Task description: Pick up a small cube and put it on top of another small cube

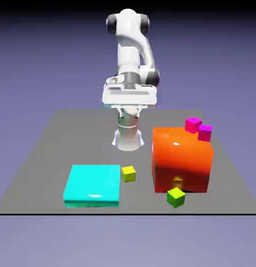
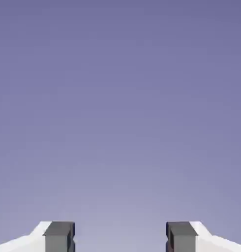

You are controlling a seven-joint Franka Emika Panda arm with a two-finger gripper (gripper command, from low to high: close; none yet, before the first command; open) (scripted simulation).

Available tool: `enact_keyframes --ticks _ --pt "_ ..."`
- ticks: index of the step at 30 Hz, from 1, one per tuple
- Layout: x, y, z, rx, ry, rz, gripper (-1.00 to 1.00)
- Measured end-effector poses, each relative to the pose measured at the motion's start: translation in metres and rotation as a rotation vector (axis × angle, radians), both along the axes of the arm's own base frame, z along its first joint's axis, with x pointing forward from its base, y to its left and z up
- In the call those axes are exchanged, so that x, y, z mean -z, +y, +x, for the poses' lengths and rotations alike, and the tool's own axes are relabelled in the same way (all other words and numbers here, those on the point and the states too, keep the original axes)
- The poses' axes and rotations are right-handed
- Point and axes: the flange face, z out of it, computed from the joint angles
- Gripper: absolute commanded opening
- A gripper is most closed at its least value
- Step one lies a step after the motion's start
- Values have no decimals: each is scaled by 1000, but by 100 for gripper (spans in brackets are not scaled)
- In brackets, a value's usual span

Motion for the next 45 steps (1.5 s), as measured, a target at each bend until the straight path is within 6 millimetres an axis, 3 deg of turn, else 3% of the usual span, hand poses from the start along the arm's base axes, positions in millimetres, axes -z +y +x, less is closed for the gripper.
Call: enact_keyframes --ticks 10,20,30,36,37,40,41,43,45 --pt "65 72 80 -144 402 -142 0" --pt "151 145 127 -270 769 -263 0" --pt "234 207 147 -370 1092 -350 0" --pt "279 232 151 -410 1267 -381 0" --pt "279 232 151 -410 1267 -381 0" --pt "338 218 130 -410 1267 -381 0" --pt "341 218 129 -410 1267 -381 -100" --pt "341 218 129 -411 1268 -378 -100" --pt "302 227 144 -409 1267 -379 -100"
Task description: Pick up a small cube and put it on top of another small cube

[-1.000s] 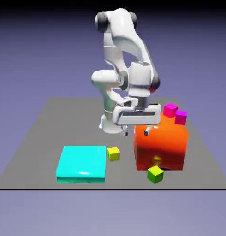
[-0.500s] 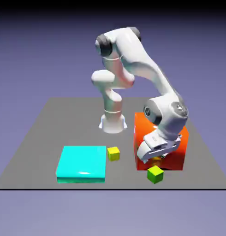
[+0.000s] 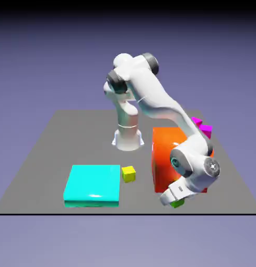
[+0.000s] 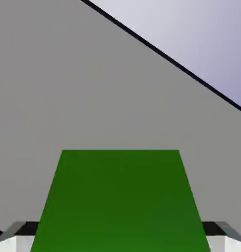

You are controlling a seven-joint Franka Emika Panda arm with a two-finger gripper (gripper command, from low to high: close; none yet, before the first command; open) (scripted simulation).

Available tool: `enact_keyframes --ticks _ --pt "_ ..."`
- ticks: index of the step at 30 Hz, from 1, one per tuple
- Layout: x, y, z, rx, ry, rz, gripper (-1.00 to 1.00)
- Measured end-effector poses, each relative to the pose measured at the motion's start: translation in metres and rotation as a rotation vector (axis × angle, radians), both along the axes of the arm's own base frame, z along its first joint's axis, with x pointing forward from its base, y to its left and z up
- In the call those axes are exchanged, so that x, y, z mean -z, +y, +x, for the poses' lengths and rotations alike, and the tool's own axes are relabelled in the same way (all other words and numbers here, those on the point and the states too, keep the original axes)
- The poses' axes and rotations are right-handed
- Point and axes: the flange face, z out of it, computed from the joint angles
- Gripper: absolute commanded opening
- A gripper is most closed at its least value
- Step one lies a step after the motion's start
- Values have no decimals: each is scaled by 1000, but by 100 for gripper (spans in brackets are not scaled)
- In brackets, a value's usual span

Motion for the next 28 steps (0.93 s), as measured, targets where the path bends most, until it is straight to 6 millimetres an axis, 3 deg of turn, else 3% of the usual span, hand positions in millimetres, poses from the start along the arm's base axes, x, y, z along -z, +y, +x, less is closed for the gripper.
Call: enact_keyframes --ticks 1,2,5,7,9,17,18,19,25,26,28 --pt "-20 5 6 0 1 1 -100" --pt "-41 31 2 -57 -19 47 -100" --pt "-116 123 -33 -262 -82 203 -100" --pt "-159 155 -59 -318 -95 242 -100" --pt "-196 171 -84 -321 -91 239 -100" --pt "-307 161 -176 -125 -12 43 -100" --pt "-298 145 -161 -65 0 1 -100" --pt "-298 145 -161 -65 0 1 -100" --pt "-236 129 -183 -65 1 1 -100" --pt "-236 128 -183 -65 1 1 100" --pt "-236 128 -183 -66 -1 0 100"
